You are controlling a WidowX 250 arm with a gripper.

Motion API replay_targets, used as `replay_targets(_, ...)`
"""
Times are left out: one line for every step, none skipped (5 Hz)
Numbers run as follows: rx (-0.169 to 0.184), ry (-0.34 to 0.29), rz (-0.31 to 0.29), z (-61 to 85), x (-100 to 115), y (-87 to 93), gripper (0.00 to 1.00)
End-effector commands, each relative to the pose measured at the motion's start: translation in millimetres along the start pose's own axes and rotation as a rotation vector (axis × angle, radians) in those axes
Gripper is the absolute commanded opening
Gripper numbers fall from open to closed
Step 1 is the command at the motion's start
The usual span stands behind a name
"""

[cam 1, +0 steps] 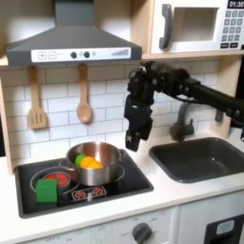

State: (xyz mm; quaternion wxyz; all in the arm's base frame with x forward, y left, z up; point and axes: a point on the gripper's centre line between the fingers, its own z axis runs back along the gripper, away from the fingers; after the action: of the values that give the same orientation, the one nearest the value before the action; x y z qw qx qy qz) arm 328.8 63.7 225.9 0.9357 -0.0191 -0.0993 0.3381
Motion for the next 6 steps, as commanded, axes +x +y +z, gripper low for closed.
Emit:
replay_targets(-0.003,0.002,-0.010,0.4,-0.9,-1.8,1.00)
replay_targets(-0.003,0.002,-0.010,0.4,-0.9,-1.8,1.00)
replay_targets(0.000,-0.019,0.013,14.4,9.7,3.4,1.00)
replay_targets(-0.024,-0.026,0.016,25.0,15.6,-4.4,1.00)
replay_targets(-0.007,-0.037,0.055,21.6,29.1,4.8,1.00)
replay_targets(0.021,-0.030,0.100,15.7,37.5,18.5,1.00)
